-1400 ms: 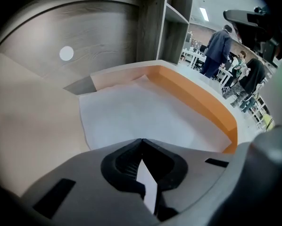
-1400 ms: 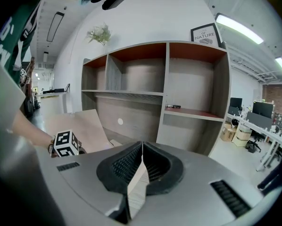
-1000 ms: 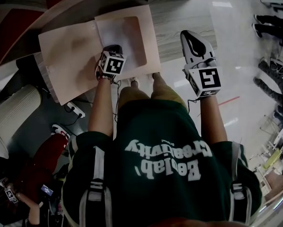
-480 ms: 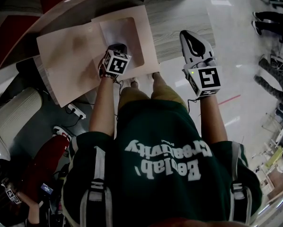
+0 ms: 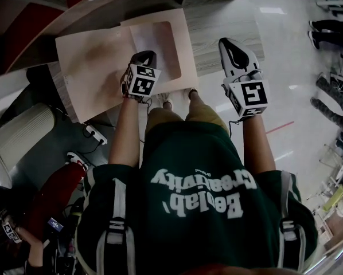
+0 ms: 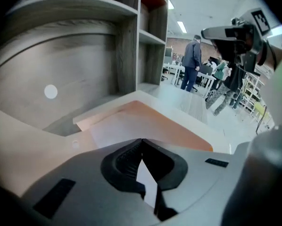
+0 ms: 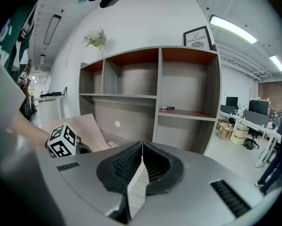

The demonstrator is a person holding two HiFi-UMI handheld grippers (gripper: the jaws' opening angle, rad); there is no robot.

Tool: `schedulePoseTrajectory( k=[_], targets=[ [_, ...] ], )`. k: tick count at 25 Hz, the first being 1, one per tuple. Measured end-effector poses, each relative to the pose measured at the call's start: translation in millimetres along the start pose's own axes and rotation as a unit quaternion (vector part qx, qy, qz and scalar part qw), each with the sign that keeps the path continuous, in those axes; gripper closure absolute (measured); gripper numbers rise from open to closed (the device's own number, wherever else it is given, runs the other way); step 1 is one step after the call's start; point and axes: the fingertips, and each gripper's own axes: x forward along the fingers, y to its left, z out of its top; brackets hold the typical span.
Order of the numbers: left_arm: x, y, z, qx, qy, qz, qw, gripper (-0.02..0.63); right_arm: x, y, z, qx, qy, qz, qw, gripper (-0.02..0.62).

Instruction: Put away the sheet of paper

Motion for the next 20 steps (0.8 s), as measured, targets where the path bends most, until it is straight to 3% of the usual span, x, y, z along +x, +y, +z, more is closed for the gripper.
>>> schedulePoseTrajectory(
  k=[9,20],
  targets=[
    [-108.7,28.1,39.9,-0.04,-0.132,0.042,0.9895,0.588,-0.7,54.2,35.1,-0.01,-0.046,0.017,0.999,0.56],
    [-220.9,16.6,97.1,0.005,-0.245,0.085,0.9657,0.588,-38.4,83.7,65.5,-0.012,-0.088,0.013,0.996,0.56]
  ],
)
